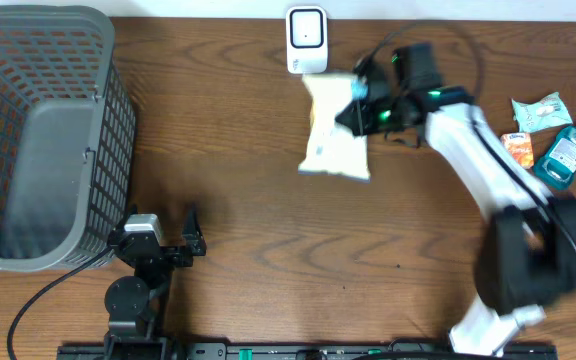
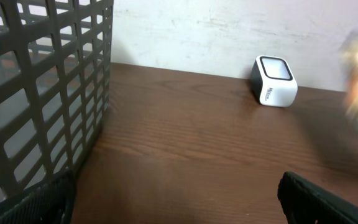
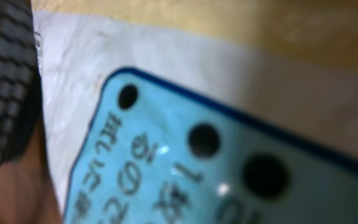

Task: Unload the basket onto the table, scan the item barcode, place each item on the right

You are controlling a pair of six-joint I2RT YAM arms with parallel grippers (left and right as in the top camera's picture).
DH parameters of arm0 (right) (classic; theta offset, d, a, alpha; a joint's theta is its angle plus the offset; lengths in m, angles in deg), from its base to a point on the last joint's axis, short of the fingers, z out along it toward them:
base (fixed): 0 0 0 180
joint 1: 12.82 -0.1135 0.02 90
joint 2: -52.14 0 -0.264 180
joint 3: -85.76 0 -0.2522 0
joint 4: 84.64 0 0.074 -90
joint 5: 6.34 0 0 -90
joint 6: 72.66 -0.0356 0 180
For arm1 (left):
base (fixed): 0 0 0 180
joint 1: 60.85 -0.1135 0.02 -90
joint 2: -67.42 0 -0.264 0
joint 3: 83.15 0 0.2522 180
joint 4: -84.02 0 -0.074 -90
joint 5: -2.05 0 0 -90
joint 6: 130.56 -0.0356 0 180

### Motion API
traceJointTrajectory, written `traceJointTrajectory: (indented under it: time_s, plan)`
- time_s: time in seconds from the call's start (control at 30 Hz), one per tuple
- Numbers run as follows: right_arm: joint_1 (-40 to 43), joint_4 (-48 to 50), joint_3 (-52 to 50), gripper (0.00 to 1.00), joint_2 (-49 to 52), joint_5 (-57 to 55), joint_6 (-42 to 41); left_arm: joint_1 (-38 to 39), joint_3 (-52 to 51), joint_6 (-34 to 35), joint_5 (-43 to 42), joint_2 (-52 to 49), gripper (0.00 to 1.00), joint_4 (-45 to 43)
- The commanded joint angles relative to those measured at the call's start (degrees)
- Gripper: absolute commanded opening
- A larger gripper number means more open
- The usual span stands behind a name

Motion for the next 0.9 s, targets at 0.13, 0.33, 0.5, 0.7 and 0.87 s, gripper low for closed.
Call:
traceJointTrajectory:
  time_s: [0.13,0.33,0.5,0.7,0.87]
  plan:
    - [-12.96,6.97,1.01,0.02,-15.61,-33.94,11.47,0.13,-1.11,0.31,0.09,0.26,0.98,1.70]
    - [-21.59,19.39,0.98,0.01,-11.02,-56.94,23.12,0.13,-1.11,0.31,0.09,0.26,0.98,1.70]
    - [-22.21,40.19,0.98,0.01,-1.03,-66.90,39.56,0.13,-1.11,0.31,0.09,0.26,0.98,1.70]
    - [-22.18,64.11,0.98,0.01,9.38,-67.32,53.37,0.13,-1.11,0.31,0.09,0.26,0.98,1.70]
    - [-21.35,79.25,1.05,0.01,18.62,-61.79,67.36,0.13,-1.11,0.31,0.09,0.26,0.98,1.70]
